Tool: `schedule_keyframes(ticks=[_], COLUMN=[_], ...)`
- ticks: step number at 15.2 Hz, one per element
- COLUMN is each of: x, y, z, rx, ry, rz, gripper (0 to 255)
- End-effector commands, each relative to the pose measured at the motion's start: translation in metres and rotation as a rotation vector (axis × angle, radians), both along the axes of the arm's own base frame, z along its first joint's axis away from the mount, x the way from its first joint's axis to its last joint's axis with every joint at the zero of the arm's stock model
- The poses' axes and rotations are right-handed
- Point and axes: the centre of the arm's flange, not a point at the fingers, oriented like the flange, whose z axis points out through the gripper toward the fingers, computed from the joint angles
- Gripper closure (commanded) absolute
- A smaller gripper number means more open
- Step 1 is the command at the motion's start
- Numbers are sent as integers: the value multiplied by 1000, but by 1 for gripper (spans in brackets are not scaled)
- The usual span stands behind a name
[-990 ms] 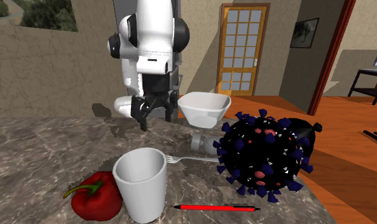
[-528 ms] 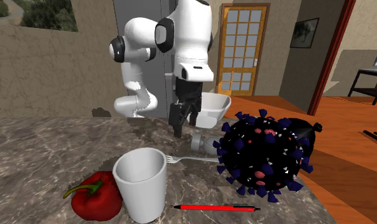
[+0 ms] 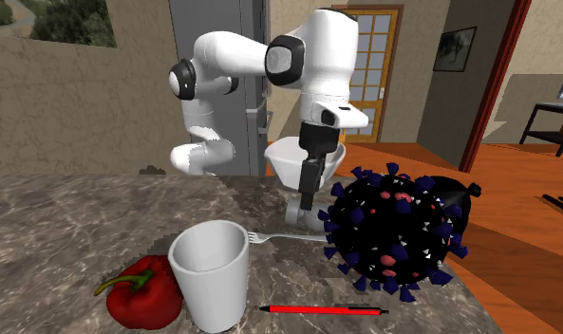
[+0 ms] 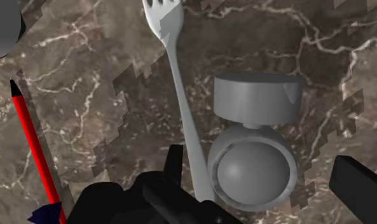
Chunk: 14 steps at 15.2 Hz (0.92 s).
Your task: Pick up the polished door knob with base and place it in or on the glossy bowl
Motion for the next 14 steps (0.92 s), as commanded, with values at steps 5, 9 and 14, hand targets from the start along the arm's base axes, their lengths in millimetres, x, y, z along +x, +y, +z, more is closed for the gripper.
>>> schedule_keyframes(ticks=[5, 9, 14], x=[-1, -1, -1], y=[6, 6, 6], z=[-43, -43, -43], rx=[-8, -8, -8], ry=[16, 16, 16], rz=[14, 14, 14], gripper=[0, 0, 255])
